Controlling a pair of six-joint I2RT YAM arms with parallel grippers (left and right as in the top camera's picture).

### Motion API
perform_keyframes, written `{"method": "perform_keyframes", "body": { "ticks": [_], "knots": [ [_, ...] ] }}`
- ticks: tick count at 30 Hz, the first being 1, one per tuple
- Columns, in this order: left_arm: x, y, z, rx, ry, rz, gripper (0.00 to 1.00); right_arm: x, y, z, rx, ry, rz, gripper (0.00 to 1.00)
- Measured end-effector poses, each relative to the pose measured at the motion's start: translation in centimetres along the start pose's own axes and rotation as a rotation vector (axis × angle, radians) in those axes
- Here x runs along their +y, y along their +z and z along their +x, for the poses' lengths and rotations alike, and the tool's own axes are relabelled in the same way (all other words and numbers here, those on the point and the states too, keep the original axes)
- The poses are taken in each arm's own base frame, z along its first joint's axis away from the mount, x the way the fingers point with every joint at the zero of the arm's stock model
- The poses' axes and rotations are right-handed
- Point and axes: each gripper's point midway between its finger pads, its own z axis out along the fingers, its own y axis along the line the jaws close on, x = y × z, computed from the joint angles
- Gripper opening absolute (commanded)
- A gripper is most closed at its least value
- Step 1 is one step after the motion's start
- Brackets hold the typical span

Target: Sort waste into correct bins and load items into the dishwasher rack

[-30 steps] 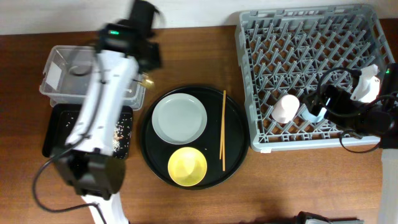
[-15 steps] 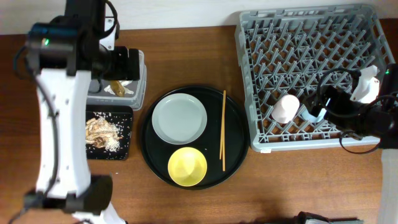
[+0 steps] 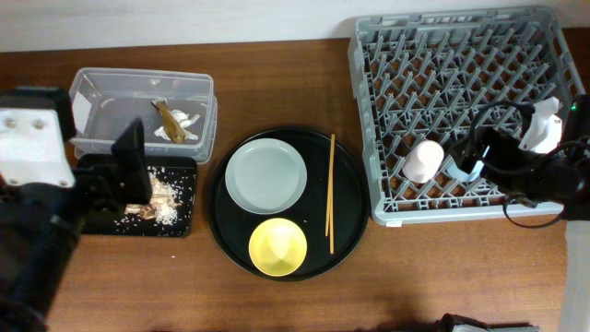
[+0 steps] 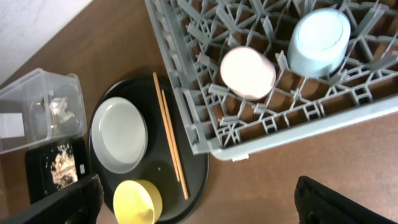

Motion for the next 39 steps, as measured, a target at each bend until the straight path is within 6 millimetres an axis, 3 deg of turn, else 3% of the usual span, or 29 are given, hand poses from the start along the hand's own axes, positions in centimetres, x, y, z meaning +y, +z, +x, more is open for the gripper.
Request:
{"method": "perform_keyframes", "body": {
  "ticks": [2, 3, 4, 6, 7, 8, 10, 11, 13, 16, 25, 26, 28, 29, 30, 31, 33, 35, 36, 37, 38, 39],
  "knots": [
    [-0.3, 2.2, 5.4, 0.037, 0.02, 0.009, 0.99, 0.0, 0.0, 0.1, 0.002, 0.001, 0.001, 0.99],
    [-0.4, 4.0, 5.9, -0.101, 0.01, 0.014, 0.99, 0.0, 0.0, 0.0, -0.002, 0.0, 0.0, 0.99],
    [-0.7, 6.2, 12.0, -0.073, 0.014, 0.021, 0.99, 0.0, 0.0, 0.0, 0.001, 0.0, 0.0, 0.99],
    [-1.2, 7.4, 16.1, -0.192, 0.014, 0.041, 0.99, 0.0, 0.1, 0.0, 0.003, 0.001, 0.001, 0.99],
    [-1.5, 7.5, 19.2, -0.214, 0.015, 0.057, 0.99, 0.0, 0.1, 0.0, 0.003, 0.002, 0.001, 0.99],
    [-1.8, 7.4, 20.2, -0.27, 0.017, 0.073, 0.99, 0.0, 0.1, -0.1, -0.001, 0.0, -0.001, 0.99],
    [-2.3, 7.7, 25.3, -0.283, 0.022, 0.099, 0.99, 0.0, 0.1, 0.0, 0.002, 0.001, 0.001, 0.99],
    [-2.4, 7.8, 26.5, -0.296, 0.023, 0.104, 0.99, -0.1, 0.1, 0.1, 0.005, 0.003, 0.002, 0.99],
    [-2.5, 8.0, 26.9, -0.359, 0.024, 0.106, 0.99, -0.1, 0.1, 0.0, 0.004, 0.002, 0.001, 0.99],
    [-2.5, 10.9, 32.5, -0.242, 0.022, 0.097, 0.99, -0.1, 0.1, 0.0, 0.004, 0.002, 0.001, 0.99],
    [-2.3, 10.9, 32.5, -0.238, 0.021, 0.085, 0.99, 0.1, 0.1, -0.2, -0.004, 0.024, -0.006, 0.99],
    [-2.3, 10.9, 32.5, -0.238, 0.021, 0.085, 0.99, 0.3, 0.1, -1.2, -0.043, 0.012, -0.016, 0.95],
    [-2.3, 10.9, 32.5, -0.238, 0.021, 0.085, 0.99, 2.1, 0.1, -1.1, -0.031, -0.006, -0.106, 0.95],
    [-2.3, 10.9, 32.6, -0.236, 0.021, 0.082, 0.99, 5.6, 1.0, 1.4, 0.053, -0.126, -0.195, 0.95],
    [-2.2, 10.9, 32.6, -0.234, 0.021, 0.079, 0.99, 9.4, 2.7, 5.7, 0.173, -0.289, -0.249, 0.95],
    [-2.2, 10.9, 32.6, -0.234, 0.02, 0.079, 0.99, 11.6, 4.4, 9.8, 0.262, -0.418, -0.254, 0.95],
    [-2.2, 10.9, 32.6, -0.234, 0.02, 0.077, 0.99, 14.1, 9.1, 16.5, 0.352, -0.576, -0.17, 0.88],
    [-2.2, 10.9, 32.6, -0.234, 0.02, 0.078, 0.99, 15.9, 13.0, 20.5, 0.394, -0.613, -0.124, 0.81],
    [-2.2, 10.9, 32.6, -0.234, 0.02, 0.078, 0.99, 15.3, 16.1, 23.2, 0.465, -0.614, -0.036, 0.77],
    [-2.2, 10.9, 32.6, -0.234, 0.02, 0.078, 0.99, 13.5, 19.0, 25.2, 0.539, -0.611, 0.067, 0.66],
    [-2.2, 10.9, 32.6, -0.233, 0.02, 0.078, 0.99, 10.7, 22.2, 26.9, 0.618, -0.587, 0.194, 0.43],
    [-2.2, 10.9, 32.6, -0.233, 0.02, 0.078, 0.99, 9.5, 23.3, 27.5, 0.655, -0.57, 0.234, 0.26]
  ]
}}
